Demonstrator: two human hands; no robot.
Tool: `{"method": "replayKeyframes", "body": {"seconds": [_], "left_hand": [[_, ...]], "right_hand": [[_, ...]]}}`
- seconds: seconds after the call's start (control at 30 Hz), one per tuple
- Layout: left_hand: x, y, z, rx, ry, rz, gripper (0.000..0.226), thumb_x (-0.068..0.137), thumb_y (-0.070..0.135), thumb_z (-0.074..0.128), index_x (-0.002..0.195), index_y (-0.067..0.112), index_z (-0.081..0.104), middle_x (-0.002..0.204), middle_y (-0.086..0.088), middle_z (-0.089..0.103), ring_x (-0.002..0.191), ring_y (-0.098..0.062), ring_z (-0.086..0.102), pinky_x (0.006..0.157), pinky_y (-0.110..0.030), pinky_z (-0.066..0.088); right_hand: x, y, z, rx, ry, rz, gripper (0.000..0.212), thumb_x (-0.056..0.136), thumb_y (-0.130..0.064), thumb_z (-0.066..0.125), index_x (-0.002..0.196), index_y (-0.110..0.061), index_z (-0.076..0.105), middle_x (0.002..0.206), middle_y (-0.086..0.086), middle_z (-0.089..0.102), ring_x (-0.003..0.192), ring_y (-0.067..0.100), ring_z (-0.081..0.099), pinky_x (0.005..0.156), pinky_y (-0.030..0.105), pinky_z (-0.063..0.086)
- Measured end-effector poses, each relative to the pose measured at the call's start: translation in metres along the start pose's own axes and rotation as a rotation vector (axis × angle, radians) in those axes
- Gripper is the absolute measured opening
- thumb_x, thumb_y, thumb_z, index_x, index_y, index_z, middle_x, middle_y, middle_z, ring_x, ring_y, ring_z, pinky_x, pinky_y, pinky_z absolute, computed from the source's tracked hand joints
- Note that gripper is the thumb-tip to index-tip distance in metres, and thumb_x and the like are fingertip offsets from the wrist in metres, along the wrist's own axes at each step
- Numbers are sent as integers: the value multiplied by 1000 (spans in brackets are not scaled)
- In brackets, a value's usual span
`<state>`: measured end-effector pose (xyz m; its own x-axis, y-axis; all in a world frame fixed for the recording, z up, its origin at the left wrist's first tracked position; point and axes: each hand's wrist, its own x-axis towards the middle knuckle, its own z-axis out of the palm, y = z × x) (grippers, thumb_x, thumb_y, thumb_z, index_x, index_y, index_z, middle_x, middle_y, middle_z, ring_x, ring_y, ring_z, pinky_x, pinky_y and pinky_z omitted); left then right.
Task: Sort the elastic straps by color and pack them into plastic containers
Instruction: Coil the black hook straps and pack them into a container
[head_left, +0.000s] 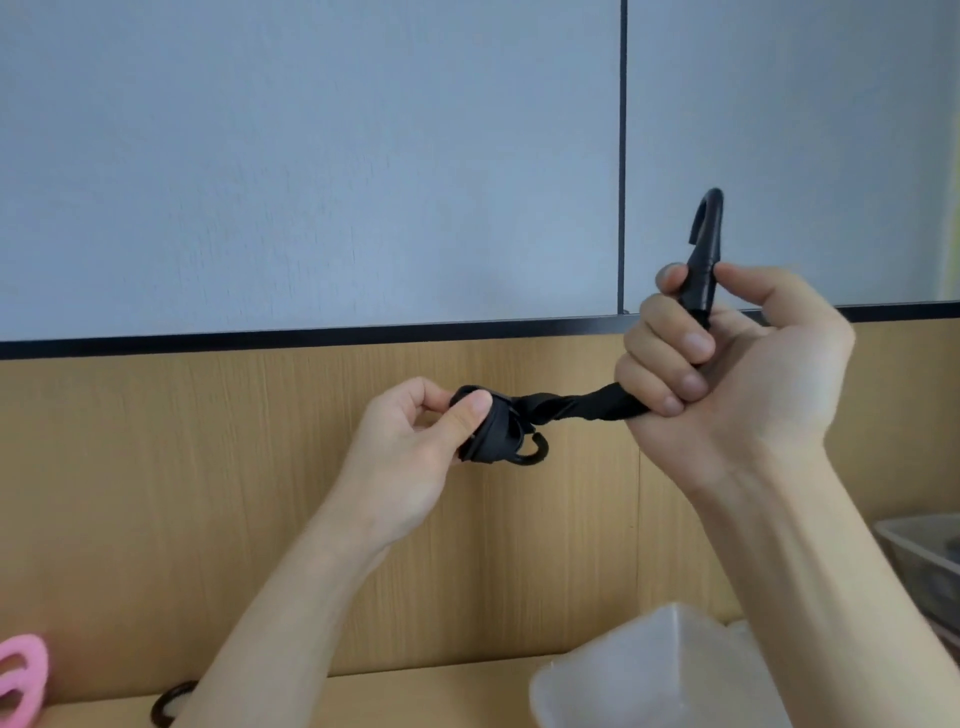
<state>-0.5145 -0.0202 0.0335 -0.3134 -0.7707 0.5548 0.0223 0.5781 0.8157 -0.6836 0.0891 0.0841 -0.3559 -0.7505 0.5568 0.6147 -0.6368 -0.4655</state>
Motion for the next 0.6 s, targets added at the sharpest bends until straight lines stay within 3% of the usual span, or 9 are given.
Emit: {"method": "replayKeyframes", "body": {"seconds": [0.17, 0.27, 0.4, 0.5, 0.6], "left_hand": [[1, 1, 1, -119, 216, 19, 26, 94, 38, 69, 85, 14, 68, 90, -8, 77, 96, -31, 73, 97, -54, 54], [3, 5, 1, -324, 284, -29, 27, 96, 31, 68, 84, 7, 64, 98, -20, 76, 100, -36, 72, 91, -49, 59], [5, 18, -6, -719, 265, -109, 29, 101, 21, 59, 103, -7, 63, 98, -18, 77, 95, -27, 75, 70, -30, 61], [5, 27, -12, -979, 226, -180, 22, 96, 19, 61, 100, -2, 67, 94, -13, 77, 85, -22, 77, 62, -30, 60], [4, 32, -14, -1135, 153, -232, 20, 95, 17, 62, 100, -2, 67, 93, -14, 77, 88, -24, 77, 66, -36, 63]], "right_hand": [[-12, 31, 14, 30, -73, 64, 21, 90, -26, 43, 77, -14, 52, 53, -5, 25, 39, 9, 17, 35, 22, 15], [-19, 50, 17, 64, -121, 110, 17, 85, -27, 47, 77, -14, 54, 52, -4, 25, 39, 10, 18, 37, 24, 14], [-22, 67, 15, 83, -127, 148, 18, 84, -28, 48, 75, -13, 55, 52, -3, 25, 39, 11, 19, 37, 25, 15], [-19, 75, 10, 87, -66, 161, 19, 84, -27, 48, 74, -13, 55, 51, -4, 25, 38, 11, 18, 37, 24, 14], [-13, 81, 3, 99, -15, 168, 17, 81, -28, 50, 74, -13, 54, 50, -5, 24, 36, 9, 17, 35, 22, 12]]}}
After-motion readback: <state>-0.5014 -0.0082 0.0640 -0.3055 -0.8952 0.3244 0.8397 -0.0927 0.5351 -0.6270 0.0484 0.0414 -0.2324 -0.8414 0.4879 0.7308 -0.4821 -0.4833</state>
